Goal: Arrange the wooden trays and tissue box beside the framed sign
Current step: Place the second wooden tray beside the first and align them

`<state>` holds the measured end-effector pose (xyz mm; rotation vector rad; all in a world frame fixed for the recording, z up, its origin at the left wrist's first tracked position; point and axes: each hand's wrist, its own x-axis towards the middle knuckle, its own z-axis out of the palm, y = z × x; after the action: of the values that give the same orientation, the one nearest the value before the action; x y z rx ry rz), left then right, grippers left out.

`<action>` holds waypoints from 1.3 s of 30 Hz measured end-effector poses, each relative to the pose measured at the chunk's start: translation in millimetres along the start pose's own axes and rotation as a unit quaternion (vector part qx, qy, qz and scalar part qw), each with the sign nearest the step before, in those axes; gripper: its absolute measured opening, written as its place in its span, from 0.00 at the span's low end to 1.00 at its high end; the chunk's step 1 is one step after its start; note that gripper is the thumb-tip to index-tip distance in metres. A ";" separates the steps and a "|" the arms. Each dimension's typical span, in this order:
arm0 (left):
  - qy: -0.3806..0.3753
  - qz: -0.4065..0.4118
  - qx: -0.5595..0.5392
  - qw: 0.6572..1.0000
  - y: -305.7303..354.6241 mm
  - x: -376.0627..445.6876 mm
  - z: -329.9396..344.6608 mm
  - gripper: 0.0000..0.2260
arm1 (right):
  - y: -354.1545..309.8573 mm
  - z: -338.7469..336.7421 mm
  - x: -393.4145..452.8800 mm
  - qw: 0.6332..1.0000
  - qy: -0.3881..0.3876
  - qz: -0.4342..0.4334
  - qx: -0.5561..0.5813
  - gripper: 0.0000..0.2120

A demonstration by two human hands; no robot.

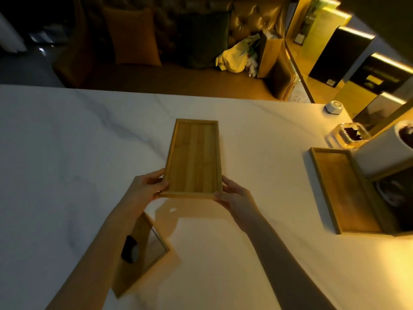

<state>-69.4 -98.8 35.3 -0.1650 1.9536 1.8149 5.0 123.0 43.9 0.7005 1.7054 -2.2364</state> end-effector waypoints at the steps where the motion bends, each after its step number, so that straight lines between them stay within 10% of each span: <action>1: -0.001 0.005 -0.004 1.000 2.1 -3.2 10.1 0.16 | -2.4 -9.4 -6.3 1.000 -0.002 -0.008 0.001 0.28; 22: -0.071 0.062 0.081 0.992 -15.3 -27.1 234.8 0.16 | 4.3 -225.3 -72.6 0.995 0.084 -0.020 -0.050 0.20; 39: -0.042 -0.020 0.088 0.995 -47.4 2.7 286.6 0.18 | 23.9 -281.0 -38.4 0.990 0.110 0.007 -0.090 0.21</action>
<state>18.9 173.5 -14.4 -0.0693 2.0239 1.5907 112.4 380.3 -13.5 0.9393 1.9674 -2.0256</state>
